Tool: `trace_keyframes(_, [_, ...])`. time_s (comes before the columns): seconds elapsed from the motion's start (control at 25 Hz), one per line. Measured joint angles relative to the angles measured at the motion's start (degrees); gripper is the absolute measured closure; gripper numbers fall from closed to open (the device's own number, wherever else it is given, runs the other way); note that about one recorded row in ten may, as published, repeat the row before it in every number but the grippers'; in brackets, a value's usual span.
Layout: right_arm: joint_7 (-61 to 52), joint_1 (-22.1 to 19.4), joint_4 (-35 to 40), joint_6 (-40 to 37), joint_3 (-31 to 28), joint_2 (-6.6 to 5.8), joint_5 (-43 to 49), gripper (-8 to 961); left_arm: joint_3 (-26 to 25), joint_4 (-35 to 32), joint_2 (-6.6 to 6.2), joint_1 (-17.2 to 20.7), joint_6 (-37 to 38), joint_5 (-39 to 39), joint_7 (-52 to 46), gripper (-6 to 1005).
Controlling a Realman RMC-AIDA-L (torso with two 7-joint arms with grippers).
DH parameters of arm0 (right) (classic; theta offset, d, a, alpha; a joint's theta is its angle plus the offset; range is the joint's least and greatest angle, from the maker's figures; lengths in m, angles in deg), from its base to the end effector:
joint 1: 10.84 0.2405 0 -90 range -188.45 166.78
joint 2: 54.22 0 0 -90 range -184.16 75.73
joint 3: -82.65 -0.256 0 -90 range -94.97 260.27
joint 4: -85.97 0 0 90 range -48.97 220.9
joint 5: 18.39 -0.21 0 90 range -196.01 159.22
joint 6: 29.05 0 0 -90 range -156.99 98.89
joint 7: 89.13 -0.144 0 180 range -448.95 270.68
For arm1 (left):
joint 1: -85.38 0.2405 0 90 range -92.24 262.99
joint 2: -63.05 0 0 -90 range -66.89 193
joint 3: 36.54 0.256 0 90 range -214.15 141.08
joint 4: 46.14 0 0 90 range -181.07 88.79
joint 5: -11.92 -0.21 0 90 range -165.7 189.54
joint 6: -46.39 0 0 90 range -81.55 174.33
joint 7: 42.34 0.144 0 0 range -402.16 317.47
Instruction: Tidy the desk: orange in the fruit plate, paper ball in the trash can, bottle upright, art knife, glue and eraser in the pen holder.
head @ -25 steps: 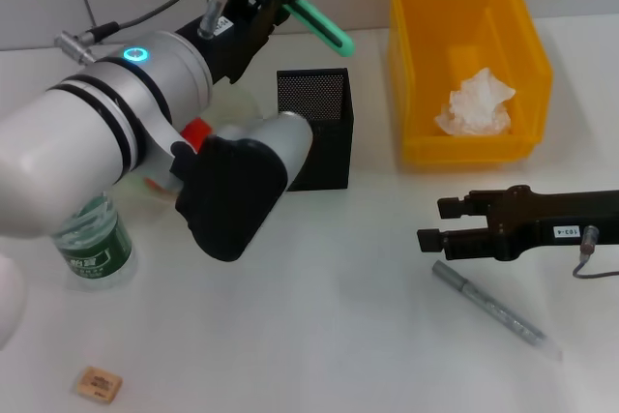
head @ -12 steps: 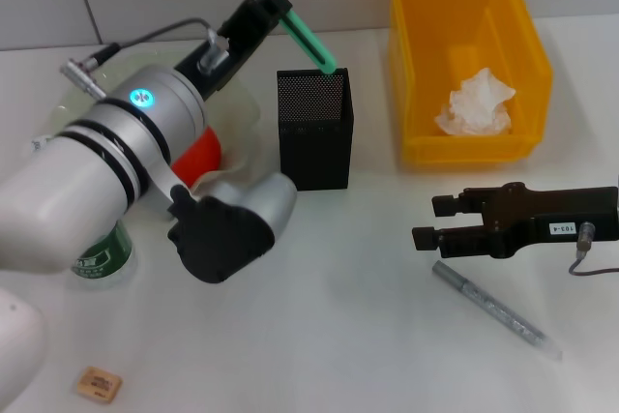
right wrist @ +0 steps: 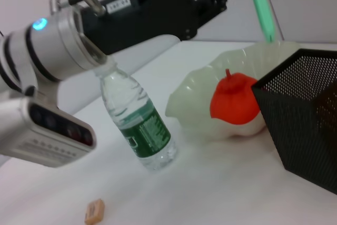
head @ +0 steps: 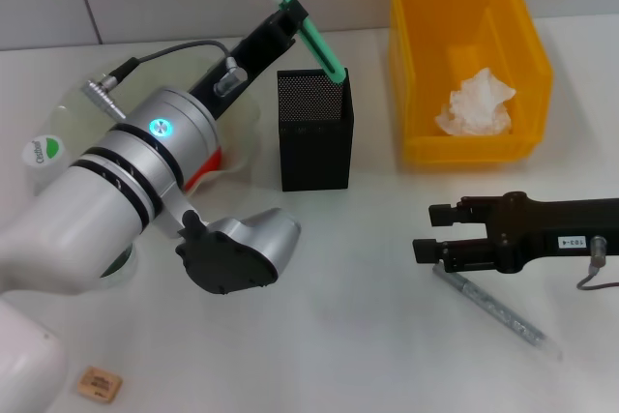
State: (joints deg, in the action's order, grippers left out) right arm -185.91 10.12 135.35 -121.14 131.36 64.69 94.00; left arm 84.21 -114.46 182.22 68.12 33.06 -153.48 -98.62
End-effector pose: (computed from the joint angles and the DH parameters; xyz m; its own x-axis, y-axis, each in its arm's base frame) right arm 0.2792 0.2973 0.0138 0.7058 -0.5519 -0.4442 -0.6306 -0.7751 -0.0390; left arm -0.1323 0.3491 -0.0770 -0.0467 -0.4864 -0.8725 -0.9374 0.3231 -0.1299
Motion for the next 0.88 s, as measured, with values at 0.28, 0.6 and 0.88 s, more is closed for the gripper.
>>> trace_keyframes(0.28, [0.63, -0.91, -0.11, -0.83, -0.38, -0.28, -0.53, 196, 0.94, 3.51, 0.01, -2.20, -3.60, -0.01, 1.88, 808])
trace_keyframes(0.6, [1.24, -2.08, 0.12, -1.22, -0.38, -0.58, -0.36, 195, 1.05, 6.61, 0.01, -3.54, -6.19, 0.17, 4.31, 808])
trace_keyframes(0.88, [1.35, -2.39, 0.26, -2.71, -1.00, -0.70, -0.54, 195, 0.97, 9.76, -0.08, -4.73, -7.93, 0.20, 6.25, 807])
